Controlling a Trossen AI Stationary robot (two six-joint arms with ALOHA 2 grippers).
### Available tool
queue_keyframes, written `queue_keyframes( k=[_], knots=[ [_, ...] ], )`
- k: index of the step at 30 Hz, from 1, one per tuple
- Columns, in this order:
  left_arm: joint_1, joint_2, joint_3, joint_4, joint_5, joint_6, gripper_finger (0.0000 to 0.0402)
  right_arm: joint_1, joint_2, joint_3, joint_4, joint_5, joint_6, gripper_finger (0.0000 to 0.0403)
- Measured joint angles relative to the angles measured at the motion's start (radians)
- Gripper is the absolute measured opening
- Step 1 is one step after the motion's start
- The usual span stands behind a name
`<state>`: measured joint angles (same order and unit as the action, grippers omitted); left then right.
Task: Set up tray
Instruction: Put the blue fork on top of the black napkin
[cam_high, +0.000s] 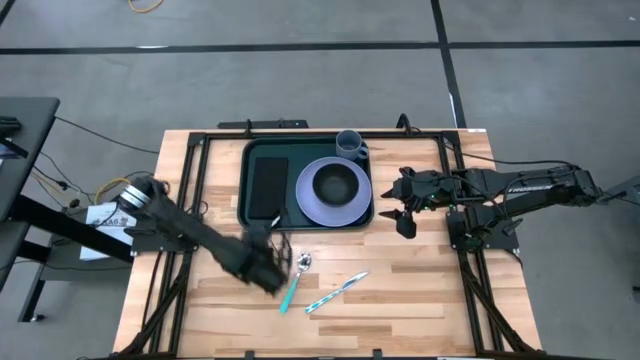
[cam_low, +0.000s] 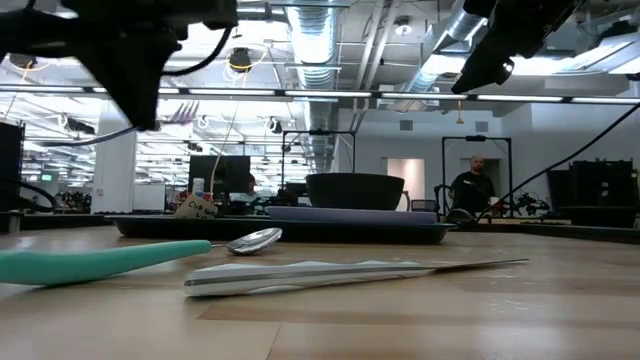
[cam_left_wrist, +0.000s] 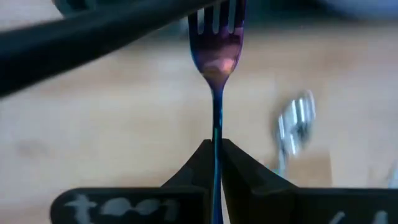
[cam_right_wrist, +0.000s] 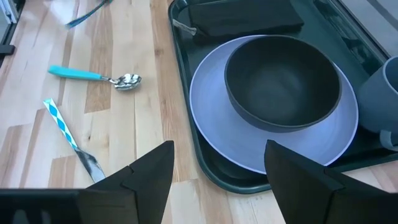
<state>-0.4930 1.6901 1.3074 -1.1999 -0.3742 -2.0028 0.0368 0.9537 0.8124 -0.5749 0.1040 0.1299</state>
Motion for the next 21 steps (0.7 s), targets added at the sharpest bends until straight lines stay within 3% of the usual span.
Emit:
queue_keyframes(
  k=[4,11,16,21],
  knots=[
    [0.084,-0.242,-0.150,-0.007,-0.125,0.047,0.0000,0.000,0.000,0.000,0.000,-0.001,-0.008,0.0240],
    [0.332,-0.633,-0.435,0.086,-0.069,0.274,0.0000,0.000,0.000,0.000,-0.001,-0.001,-0.007,0.0240],
    [0.550,-0.724,-0.546,0.202,0.029,0.513,0.0000,0.000,0.000,0.000,0.000,-0.001,-0.007,0.0240],
    [0.757,-0.684,-0.594,0.356,0.139,0.755,0.0000,0.000,0.000,0.000,0.000,0.000,0.017,0.0240]
  ],
)
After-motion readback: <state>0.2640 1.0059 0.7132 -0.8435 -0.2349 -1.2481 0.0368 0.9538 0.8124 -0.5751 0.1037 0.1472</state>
